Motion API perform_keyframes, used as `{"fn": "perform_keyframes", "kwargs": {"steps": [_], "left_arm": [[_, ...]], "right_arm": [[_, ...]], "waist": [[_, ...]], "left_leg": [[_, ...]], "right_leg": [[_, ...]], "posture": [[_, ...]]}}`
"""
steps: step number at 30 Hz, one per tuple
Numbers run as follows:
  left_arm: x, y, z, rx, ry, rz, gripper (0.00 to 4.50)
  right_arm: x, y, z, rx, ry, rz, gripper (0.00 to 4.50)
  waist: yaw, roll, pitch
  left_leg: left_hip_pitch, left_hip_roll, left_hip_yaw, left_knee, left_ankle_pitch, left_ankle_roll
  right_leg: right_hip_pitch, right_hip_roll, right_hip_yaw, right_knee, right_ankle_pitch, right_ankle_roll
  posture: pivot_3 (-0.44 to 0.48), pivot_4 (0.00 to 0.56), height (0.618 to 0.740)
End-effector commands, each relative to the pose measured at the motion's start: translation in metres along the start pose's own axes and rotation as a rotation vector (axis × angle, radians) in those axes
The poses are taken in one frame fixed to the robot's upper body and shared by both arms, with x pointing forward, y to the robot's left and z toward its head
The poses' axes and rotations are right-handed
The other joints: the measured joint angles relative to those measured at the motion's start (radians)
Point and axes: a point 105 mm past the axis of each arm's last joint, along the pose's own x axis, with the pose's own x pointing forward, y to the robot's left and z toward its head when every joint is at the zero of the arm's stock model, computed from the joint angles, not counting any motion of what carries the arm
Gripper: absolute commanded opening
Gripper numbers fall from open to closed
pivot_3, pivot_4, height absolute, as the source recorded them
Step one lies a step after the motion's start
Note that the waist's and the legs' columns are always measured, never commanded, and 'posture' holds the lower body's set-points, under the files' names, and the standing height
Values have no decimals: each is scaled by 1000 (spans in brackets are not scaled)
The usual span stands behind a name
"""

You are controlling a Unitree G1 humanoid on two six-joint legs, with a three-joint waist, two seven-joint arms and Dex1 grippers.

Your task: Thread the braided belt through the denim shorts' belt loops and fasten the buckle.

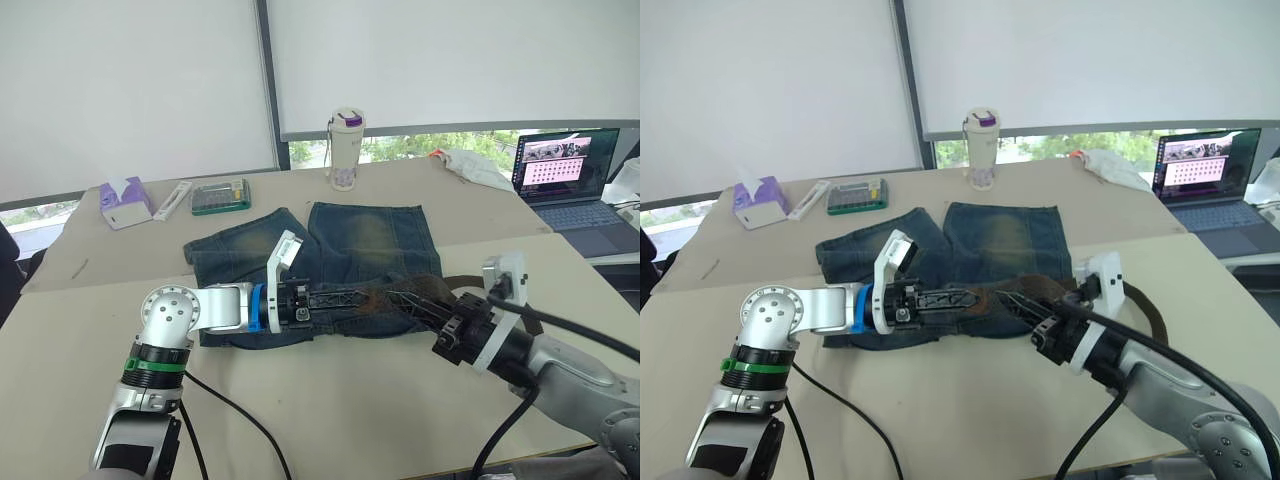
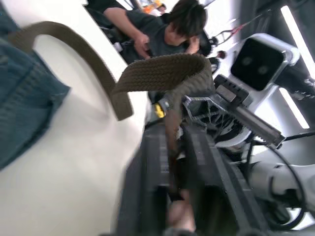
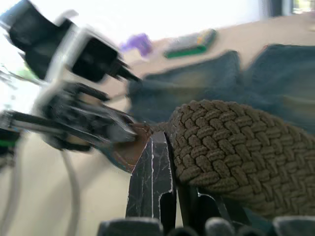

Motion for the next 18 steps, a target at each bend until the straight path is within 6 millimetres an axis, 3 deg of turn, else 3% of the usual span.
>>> {"fn": "perform_keyframes", "kwargs": {"steps": [1, 3, 5, 8, 11, 18], "left_arm": [[-3, 0, -6, 330, 88, 76, 2061], [-7, 8, -17, 522, 162, 106, 2750], [-9, 29, -32, 731, 265, 145, 3381], [-8, 55, -40, 846, 313, 207, 3381], [-5, 84, -48, 934, 365, 287, 3381], [-18, 103, -55, 958, 463, 313, 3381]], "right_arm": [[-6, -10, 0, -22, 7, -62, 0], [-11, -21, 0, -18, 16, -111, 0], [-15, -34, 2, -16, 29, -163, 0], [-18, -46, 3, -92, 61, -223, 0], [-11, -44, 5, -294, 183, -190, 0], [1, -33, -3, -425, 265, -134, 0]], "waist": [[-1, 0, 0], [0, 0, 0], [1, 0, 0], [8, 0, 1], [6, 0, 1], [1, -2, 0]], "left_leg": [[0, 0, 0, 0, 0, -1], [-3, 1, 2, -3, 0, -1], [-2, 0, 5, -8, 1, 0], [-3, 0, 6, -9, 3, 1], [-5, 0, 5, -9, 2, 6], [-5, 2, 3, -9, 2, 6]], "right_leg": [[0, 0, 0, 0, 0, 0], [1, 0, 2, -1, 0, -1], [1, -2, 4, -2, 0, -1], [1, -2, 4, -3, 0, -1], [0, -2, 2, -2, 0, -1], [0, -1, -1, -2, 0, -1]], "posture": [[0, 150, 740], [0, 150, 740], [0, 150, 740], [0, 150, 740], [0, 150, 740], [0, 150, 740]]}}
